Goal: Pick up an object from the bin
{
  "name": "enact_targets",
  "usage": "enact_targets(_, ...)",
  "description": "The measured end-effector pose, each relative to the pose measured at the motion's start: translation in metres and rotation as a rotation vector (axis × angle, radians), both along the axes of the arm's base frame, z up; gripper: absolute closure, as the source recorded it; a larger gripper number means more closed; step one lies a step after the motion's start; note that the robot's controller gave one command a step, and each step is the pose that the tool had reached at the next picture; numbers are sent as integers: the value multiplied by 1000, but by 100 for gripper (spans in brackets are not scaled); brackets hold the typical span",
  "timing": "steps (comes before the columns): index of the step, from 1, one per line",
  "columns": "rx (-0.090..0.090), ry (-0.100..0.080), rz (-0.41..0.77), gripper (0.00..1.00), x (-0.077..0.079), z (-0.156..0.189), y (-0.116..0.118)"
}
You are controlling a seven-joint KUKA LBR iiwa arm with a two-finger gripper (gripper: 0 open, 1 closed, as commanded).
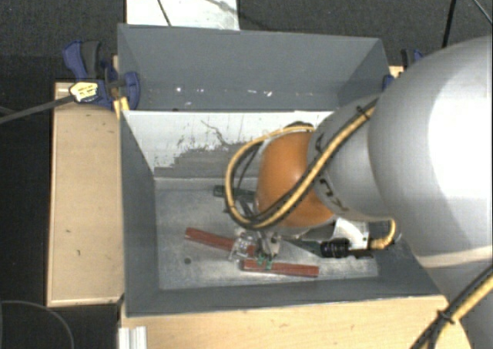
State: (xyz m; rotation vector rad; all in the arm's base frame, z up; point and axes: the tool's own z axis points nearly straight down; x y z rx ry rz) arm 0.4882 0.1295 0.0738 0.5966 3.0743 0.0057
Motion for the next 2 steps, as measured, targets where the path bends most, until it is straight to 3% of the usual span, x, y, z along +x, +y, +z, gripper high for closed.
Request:
enact_targets(1,0,0,-1,100,0,0,0)
enact_targets(2,-2,13,-12,100,4,197,2)
